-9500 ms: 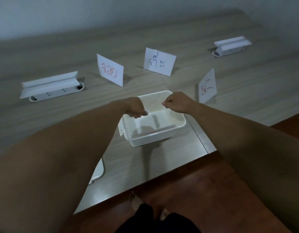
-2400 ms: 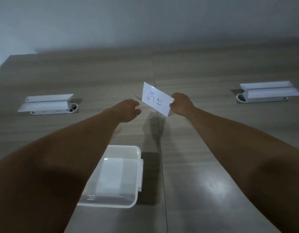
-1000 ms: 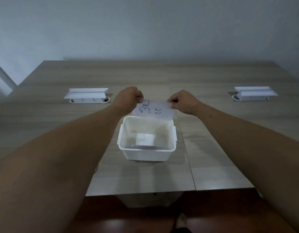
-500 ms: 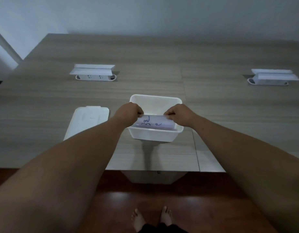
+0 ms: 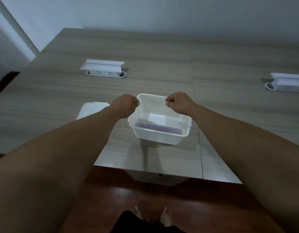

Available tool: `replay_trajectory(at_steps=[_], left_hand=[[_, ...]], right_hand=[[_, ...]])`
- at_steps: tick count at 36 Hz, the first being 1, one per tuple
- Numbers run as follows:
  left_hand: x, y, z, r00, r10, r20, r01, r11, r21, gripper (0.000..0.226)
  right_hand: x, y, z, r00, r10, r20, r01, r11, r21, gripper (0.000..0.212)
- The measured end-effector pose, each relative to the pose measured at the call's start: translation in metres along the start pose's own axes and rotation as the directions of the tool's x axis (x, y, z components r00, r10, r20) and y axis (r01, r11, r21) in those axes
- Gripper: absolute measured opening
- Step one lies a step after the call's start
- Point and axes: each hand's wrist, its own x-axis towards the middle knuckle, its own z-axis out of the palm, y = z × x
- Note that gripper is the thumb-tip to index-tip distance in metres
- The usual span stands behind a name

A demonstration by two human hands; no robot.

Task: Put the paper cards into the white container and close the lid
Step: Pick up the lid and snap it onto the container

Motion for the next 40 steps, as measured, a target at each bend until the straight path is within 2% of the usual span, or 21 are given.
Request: replay_trajectory(at_steps=[5, 9, 19, 25, 30, 36, 40], left_hand=[[-0.009, -0.044, -0.018, 0.992, -0.112, -0.058, 0.111, 0.994, -0.022, 0.027], [-0.019, -0.076, -0.022, 0.986, -0.150, -0.069, 0.149, 0.989, -0.023, 0.025], [-0.029, -0.197, -0.025, 0.957, -0.273, -0.098, 0.274, 0.962, 0.001, 0.033], [-0.044, -0.262, -0.001, 0.910, -0.411, -0.050, 0.412, 0.911, 0.005, 0.035], [-0.059, -0.303, 0.024, 0.866, -0.499, 0.029, 0.500, 0.866, -0.024, 0.032], [-0.070, -0.317, 0.059, 0.819, -0.559, 0.131, 0.572, 0.815, -0.096, 0.033], [-0.073, -0.324, 0.074, 0.781, -0.613, 0.119, 0.624, 0.767, -0.147, 0.036]], right_hand=[[0.029, -0.035, 0.014, 1.000, -0.021, -0.019, 0.022, 0.998, 0.051, 0.031], [0.045, -0.064, 0.035, 0.999, -0.045, 0.000, 0.045, 0.998, 0.047, 0.031], [0.098, -0.158, 0.105, 1.000, -0.012, 0.019, 0.009, 0.990, 0.138, 0.033], [0.120, -0.186, 0.161, 0.984, 0.153, 0.091, -0.158, 0.986, 0.049, 0.028], [0.122, -0.194, 0.207, 0.910, 0.368, 0.192, -0.382, 0.924, 0.036, 0.028], [0.113, -0.196, 0.254, 0.786, 0.580, 0.214, -0.618, 0.731, 0.288, 0.018], [0.122, -0.193, 0.272, 0.717, 0.653, 0.243, -0.686, 0.599, 0.414, 0.029]])
